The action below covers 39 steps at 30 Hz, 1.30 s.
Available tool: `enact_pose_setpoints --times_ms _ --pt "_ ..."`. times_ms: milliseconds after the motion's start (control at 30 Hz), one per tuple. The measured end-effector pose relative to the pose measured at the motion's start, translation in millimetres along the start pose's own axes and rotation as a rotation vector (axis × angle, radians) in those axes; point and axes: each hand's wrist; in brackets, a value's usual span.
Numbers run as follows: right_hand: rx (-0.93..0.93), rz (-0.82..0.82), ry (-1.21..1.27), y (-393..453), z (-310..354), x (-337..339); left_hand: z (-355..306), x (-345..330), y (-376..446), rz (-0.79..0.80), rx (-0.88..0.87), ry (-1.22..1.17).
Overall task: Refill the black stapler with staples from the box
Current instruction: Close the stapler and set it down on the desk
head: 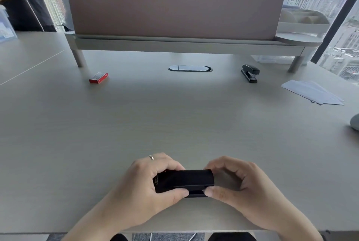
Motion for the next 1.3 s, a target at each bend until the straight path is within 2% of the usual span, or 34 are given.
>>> enact_pose_setpoints --times_ms 467,667,833,900,1167,1300 --pt "0.004 -0.013 0.082 -2.0 3.6 0.1 1.4 1.4 0.4 0.004 0.000 -0.057" --pt "0.008 -0.008 0.024 -3.5 7.1 1.3 4.6 2.6 -2.7 -0.175 0.024 0.029" --pt "0.014 0.011 -0.078 -4.8 4.5 -1.2 2.7 1.1 -4.9 -0.226 0.004 0.128" --pt "0.022 0.014 -0.101 -4.9 3.0 -2.6 3.2 0.1 -8.0 -0.210 0.006 0.128" --pt "0.068 0.051 -0.212 -2.1 -4.0 -9.6 -1.9 1.8 -23.4 0.017 -0.007 0.221" --pt "0.059 0.015 -0.221 -2.0 -8.0 -11.3 -6.4 0.9 -15.4 0.056 -0.010 0.219"
Point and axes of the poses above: each hand's wrist, its own y-axis towards the middle knuckle, its own x-axis out of the back of the hand, z = x × y, and after that the axes turned 14 degrees about -z, right-handed
